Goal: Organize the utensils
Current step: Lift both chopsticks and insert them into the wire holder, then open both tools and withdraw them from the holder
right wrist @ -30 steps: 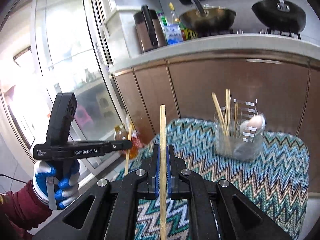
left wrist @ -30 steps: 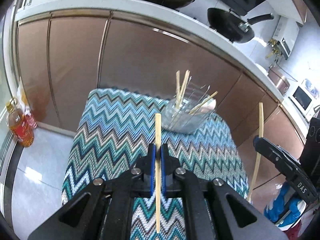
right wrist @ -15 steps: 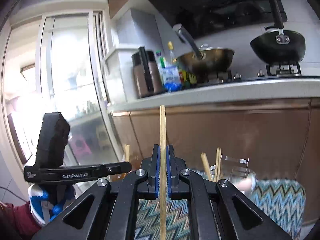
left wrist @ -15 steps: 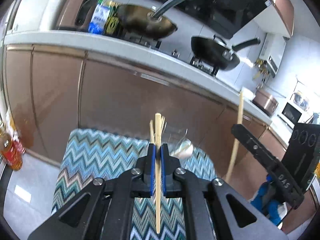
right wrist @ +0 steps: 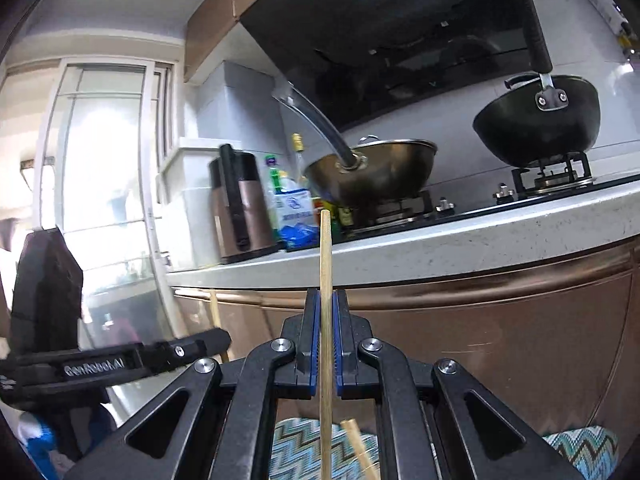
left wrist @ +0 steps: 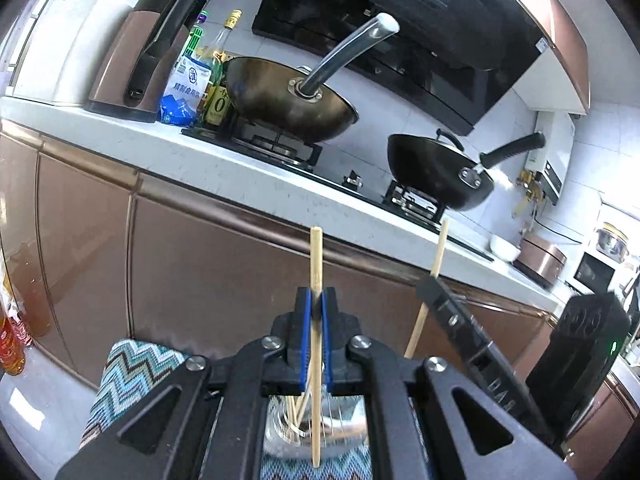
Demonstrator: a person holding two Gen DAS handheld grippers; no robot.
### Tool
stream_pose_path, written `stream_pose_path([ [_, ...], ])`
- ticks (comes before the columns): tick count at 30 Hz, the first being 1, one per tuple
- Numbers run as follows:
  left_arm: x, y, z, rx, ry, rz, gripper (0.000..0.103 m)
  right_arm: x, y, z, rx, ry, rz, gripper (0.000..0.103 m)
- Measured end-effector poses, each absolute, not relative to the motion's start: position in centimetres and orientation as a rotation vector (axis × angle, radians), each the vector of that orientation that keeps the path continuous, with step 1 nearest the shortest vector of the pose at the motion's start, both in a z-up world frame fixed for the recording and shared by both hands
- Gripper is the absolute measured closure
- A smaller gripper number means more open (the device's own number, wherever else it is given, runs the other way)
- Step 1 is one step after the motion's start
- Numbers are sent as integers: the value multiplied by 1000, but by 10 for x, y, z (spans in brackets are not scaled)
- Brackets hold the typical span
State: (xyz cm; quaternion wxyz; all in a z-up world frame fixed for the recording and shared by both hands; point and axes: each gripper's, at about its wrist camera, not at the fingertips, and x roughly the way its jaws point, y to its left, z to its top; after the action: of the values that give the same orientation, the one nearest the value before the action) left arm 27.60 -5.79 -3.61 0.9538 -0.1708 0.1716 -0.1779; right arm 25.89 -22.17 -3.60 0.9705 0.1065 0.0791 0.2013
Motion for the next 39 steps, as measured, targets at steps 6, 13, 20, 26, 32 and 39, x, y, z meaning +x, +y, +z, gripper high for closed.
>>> stream_pose_path([
  [6, 303, -75, -51, -353, 312, -332, 98, 274, -220, -63, 175, 150, 331, 97],
  [13, 323, -87, -74, -363, 334, -314, 98, 282, -226, -88, 164, 161, 269, 97],
  [20, 332, -91, -86, -385, 345, -297, 98, 276, -232, -95, 141, 166, 259, 96],
  [26, 335, -101, -94, -378, 334, -274, 98, 273, -234, -101, 127, 198, 254, 96],
  [32, 336, -102, -100, -381, 354, -272, 96, 268, -239, -104, 136, 214, 243, 78],
  [39, 317, -94, -90, -356, 355, -260, 83, 249, -243, -87, 138, 195, 227, 74],
])
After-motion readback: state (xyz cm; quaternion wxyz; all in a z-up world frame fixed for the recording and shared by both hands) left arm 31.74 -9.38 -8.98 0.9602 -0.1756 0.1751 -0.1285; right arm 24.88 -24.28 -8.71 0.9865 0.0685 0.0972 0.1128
